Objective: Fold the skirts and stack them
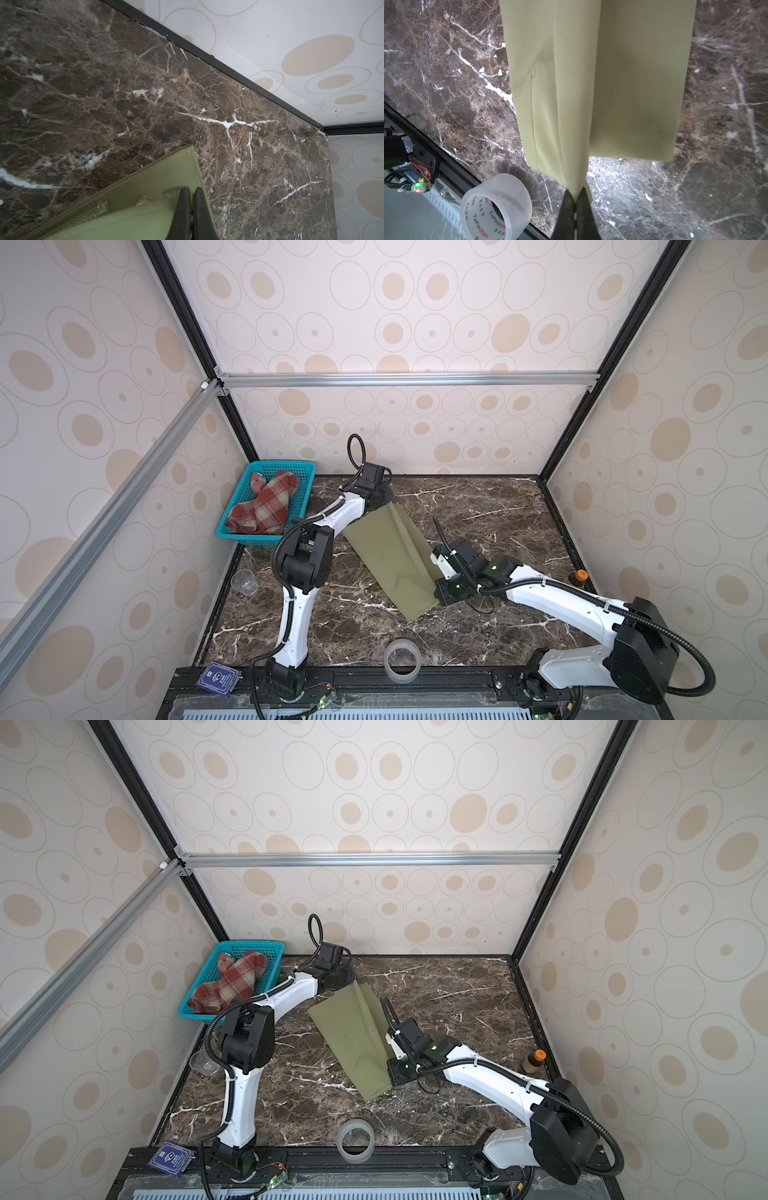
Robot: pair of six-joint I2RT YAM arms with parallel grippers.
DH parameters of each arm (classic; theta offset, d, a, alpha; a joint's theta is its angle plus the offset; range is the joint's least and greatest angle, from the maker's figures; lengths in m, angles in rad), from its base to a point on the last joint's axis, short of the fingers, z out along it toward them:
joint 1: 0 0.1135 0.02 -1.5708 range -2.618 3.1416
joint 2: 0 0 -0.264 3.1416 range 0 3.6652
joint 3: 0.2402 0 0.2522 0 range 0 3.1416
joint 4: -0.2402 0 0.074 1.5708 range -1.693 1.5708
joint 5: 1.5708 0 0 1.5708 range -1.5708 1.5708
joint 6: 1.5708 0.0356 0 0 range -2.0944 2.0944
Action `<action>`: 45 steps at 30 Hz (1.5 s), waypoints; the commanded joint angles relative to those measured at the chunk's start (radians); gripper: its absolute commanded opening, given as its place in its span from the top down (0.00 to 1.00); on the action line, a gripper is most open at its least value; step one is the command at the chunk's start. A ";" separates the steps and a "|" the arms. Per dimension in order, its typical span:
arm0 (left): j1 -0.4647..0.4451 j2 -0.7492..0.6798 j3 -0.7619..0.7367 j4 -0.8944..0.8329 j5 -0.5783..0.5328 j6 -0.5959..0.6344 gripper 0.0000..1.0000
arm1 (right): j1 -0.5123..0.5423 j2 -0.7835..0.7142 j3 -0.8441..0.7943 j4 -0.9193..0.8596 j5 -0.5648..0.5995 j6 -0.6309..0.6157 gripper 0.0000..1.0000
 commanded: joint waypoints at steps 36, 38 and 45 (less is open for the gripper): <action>0.080 -0.124 -0.091 0.098 0.007 -0.011 1.00 | -0.026 -0.015 0.150 -0.108 -0.055 -0.014 1.00; 0.095 -0.173 -0.128 0.104 0.013 -0.003 1.00 | 0.009 -0.018 0.168 -0.108 -0.032 -0.009 1.00; 0.165 -0.396 -0.335 0.156 0.054 0.017 1.00 | 0.142 0.034 0.271 -0.141 0.058 0.005 1.00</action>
